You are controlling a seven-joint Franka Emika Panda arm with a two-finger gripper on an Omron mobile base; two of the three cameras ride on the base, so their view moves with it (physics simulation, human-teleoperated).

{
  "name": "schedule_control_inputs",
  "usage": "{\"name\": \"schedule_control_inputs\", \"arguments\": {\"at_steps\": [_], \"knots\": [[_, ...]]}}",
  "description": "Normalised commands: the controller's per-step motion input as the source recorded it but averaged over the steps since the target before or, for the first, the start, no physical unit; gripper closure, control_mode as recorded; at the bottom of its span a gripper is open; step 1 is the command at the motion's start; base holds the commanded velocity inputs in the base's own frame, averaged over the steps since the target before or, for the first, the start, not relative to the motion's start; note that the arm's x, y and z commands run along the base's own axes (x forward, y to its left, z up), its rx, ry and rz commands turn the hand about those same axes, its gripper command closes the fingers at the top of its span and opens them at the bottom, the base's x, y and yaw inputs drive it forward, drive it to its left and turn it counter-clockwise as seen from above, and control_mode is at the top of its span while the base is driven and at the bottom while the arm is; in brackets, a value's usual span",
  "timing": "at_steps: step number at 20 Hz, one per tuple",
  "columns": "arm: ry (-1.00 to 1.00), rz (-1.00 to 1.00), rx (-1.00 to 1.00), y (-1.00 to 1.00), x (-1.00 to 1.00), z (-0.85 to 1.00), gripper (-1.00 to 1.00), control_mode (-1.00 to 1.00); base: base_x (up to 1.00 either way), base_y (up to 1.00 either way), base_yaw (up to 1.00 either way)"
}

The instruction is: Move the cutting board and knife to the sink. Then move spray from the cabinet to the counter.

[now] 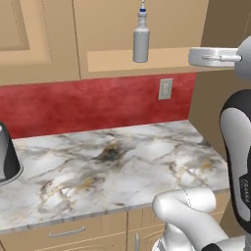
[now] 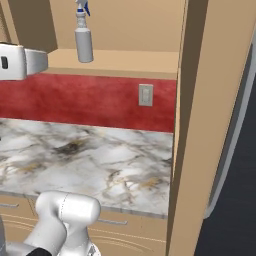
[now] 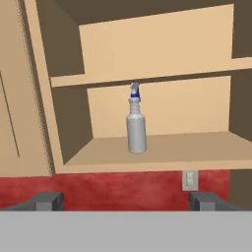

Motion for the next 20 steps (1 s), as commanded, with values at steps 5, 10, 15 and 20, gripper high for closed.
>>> {"name": "schedule_control_inputs", "arguments": {"at_steps": [5,10,15,20], "knots": [[0.01,0.0,0.0,0.0,0.37,0.06,-1.0,-1.0,0.0,0.0,0.0],[0.0,0.0,0.0,0.0,0.38,0.07,-1.0,-1.0,0.0,0.0,0.0],[-0.05,0.0,-0.02,0.0,0.45,0.01,-1.0,-1.0,0.0,0.0,0.0],[-0.01,0.0,-0.03,0.0,0.63,0.0,-1.0,-1.0,0.0,0.0,0.0]]}}
